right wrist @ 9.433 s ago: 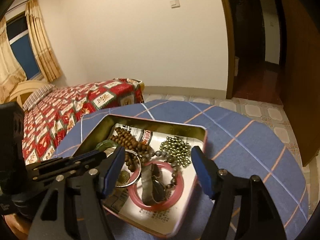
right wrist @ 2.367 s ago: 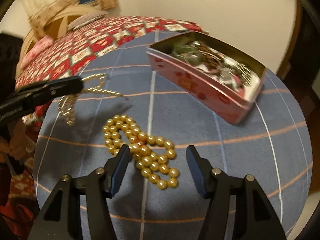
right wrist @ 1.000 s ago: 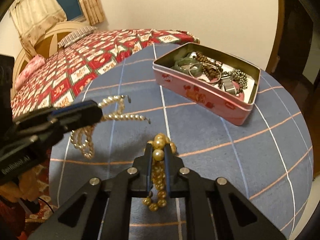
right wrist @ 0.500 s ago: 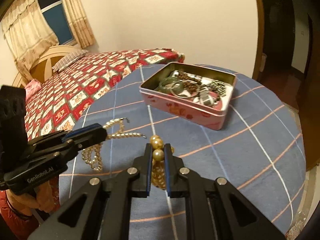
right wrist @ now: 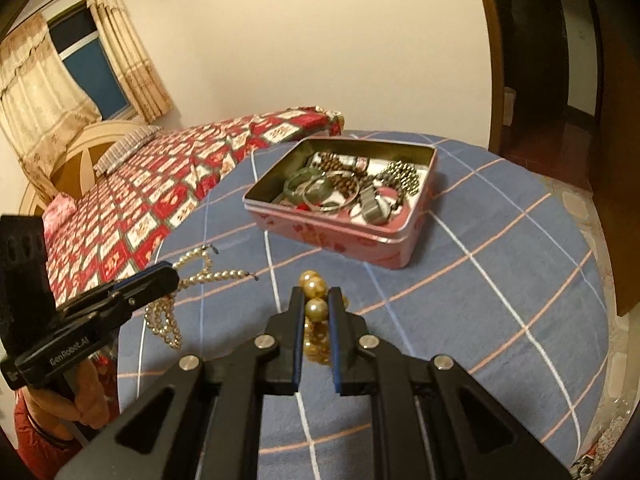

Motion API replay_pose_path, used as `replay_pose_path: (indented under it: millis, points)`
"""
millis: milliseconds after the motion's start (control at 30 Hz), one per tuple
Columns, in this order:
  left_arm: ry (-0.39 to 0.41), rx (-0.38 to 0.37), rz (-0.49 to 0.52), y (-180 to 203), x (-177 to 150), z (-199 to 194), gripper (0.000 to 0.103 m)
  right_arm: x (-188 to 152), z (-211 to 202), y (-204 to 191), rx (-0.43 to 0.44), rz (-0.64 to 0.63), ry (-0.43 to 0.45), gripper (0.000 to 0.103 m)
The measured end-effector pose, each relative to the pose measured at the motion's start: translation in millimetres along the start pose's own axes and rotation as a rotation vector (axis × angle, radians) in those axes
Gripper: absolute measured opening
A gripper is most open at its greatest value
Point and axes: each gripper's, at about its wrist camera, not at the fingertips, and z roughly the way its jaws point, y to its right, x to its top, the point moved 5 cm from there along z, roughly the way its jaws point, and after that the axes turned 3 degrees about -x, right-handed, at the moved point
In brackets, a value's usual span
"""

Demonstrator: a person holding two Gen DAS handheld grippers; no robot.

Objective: Organize jewelry
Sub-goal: 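Lift the pearl strand and gold bead necklace off the table, then carry both bead strands over the pink tin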

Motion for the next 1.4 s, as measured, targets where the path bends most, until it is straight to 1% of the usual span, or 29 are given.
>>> replay_pose_path:
  millis: [200, 333, 567, 600, 667, 800, 867, 933, 1000, 1067, 1133, 1167, 1200, 1233, 1267, 1333, 1400]
  points:
    - [0.001, -0.013, -0.022, -8, 7, 6, 0.013, 3, 3, 10, 0.006, 0.027, -0.01, 0.014]
    - [0.017, -0.023, -0.016, -7, 20, 8, 0.013, 16, 0, 8, 0.018, 0.028, 0.01, 0.014]
    - [0.087, -0.027, 0.034, 4, 59, 10, 0.013, 52, -5, -1, 0.027, 0.006, 0.077, 0.014]
    - [0.105, -0.033, 0.045, 8, 68, 9, 0.012, 59, -6, -3, 0.03, 0.003, 0.091, 0.014]
    - [0.131, -0.043, 0.062, 14, 80, 9, 0.007, 70, -8, -6, 0.027, -0.006, 0.117, 0.014]
    - [0.173, -0.042, 0.101, 24, 105, 13, 0.007, 93, -8, -9, 0.024, -0.008, 0.161, 0.014]
    - [0.169, -0.029, 0.114, 25, 113, 21, 0.007, 103, -6, -10, 0.019, -0.005, 0.179, 0.014]
    - [0.146, -0.001, 0.131, 22, 116, 28, 0.007, 108, -4, -8, 0.015, 0.008, 0.183, 0.014]
    - [0.109, 0.007, 0.141, 18, 112, 30, 0.007, 107, -5, -6, 0.028, 0.015, 0.181, 0.014]
    - [0.057, 0.015, 0.138, 12, 98, 34, 0.007, 100, -6, -5, 0.015, 0.001, 0.18, 0.014]
    - [-0.02, 0.018, 0.131, 2, 73, 42, 0.014, 93, -4, -4, 0.012, 0.002, 0.167, 0.014]
    - [-0.061, 0.02, 0.126, -2, 60, 47, 0.029, 87, -2, -2, 0.018, 0.008, 0.157, 0.014]
    - [-0.109, 0.024, 0.119, -7, 46, 54, 0.053, 85, -2, -1, 0.021, 0.013, 0.151, 0.014]
    - [-0.156, 0.036, 0.11, -11, 33, 61, 0.064, 80, 0, 0, 0.025, 0.015, 0.141, 0.014]
    - [-0.195, 0.046, 0.107, -14, 21, 69, 0.072, 78, 1, 1, 0.027, 0.017, 0.135, 0.014]
    - [-0.231, 0.047, 0.124, -13, 8, 82, 0.072, 73, 3, 1, 0.034, 0.022, 0.121, 0.014]
    - [-0.285, 0.093, 0.14, -15, -1, 97, 0.072, 71, 4, 1, 0.043, 0.027, 0.112, 0.014]
